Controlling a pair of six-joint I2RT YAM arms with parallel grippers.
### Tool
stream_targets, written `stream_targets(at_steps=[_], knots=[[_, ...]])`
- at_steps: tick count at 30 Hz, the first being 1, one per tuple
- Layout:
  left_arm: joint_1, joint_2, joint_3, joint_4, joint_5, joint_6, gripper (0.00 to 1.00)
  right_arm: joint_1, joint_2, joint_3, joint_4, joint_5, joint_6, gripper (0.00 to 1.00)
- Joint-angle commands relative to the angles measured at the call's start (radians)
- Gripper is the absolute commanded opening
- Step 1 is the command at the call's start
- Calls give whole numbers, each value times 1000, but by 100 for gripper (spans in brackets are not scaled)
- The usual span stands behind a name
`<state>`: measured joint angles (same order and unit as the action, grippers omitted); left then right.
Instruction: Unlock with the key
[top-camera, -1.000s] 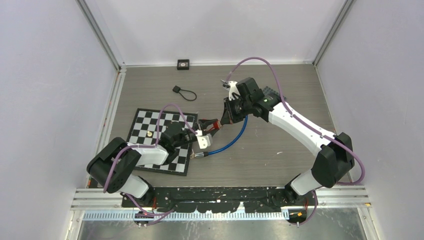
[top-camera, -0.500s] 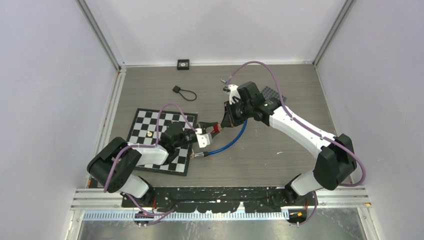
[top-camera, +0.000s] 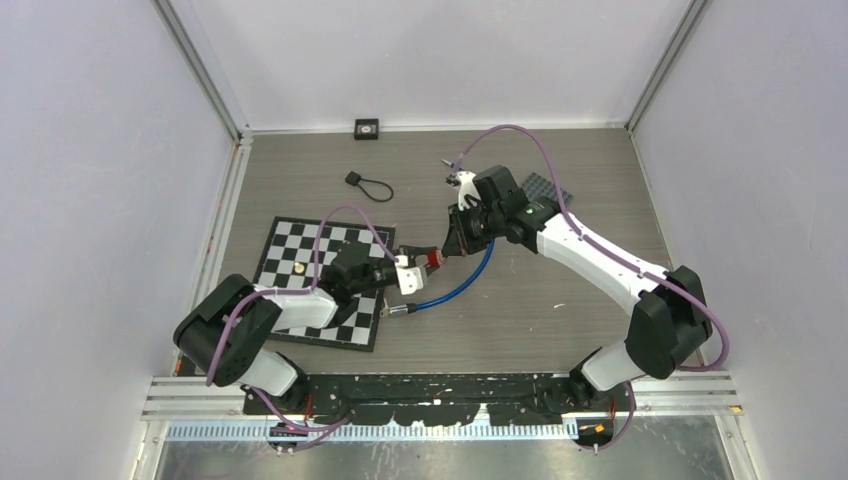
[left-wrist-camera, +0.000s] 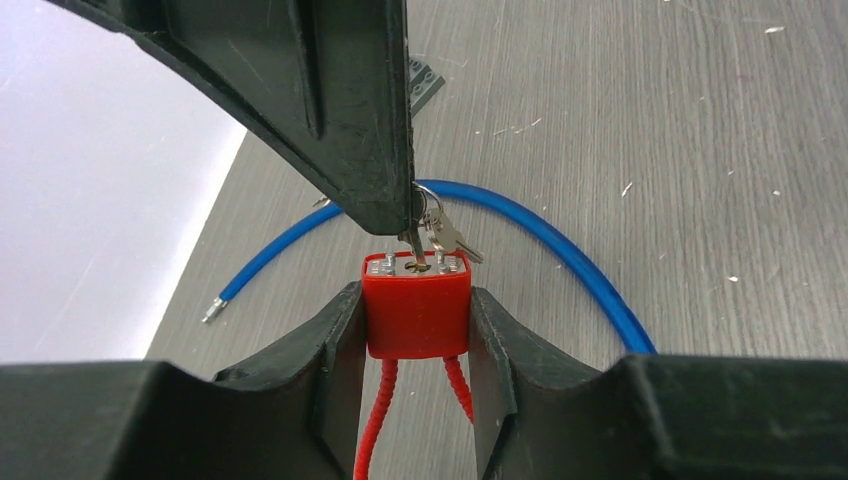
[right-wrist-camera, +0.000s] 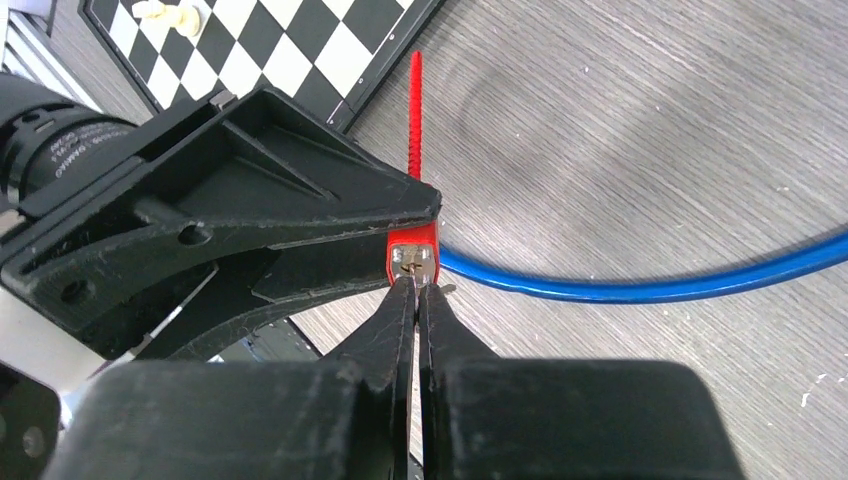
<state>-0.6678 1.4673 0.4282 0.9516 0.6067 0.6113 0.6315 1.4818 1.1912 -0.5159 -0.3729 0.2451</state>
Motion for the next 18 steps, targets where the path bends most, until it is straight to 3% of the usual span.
stream_targets(at_steps=[1, 8, 18], knots=[[-37, -39, 40, 21, -19, 83, 0, -5, 34, 39, 114, -59, 111, 0], [-50, -26, 45, 55, -168, 84, 0, -41, 57, -38, 250, -160, 257, 0], [-46, -36, 84, -17, -99, -61, 0, -41, 10, -122, 287, -152, 109, 0]])
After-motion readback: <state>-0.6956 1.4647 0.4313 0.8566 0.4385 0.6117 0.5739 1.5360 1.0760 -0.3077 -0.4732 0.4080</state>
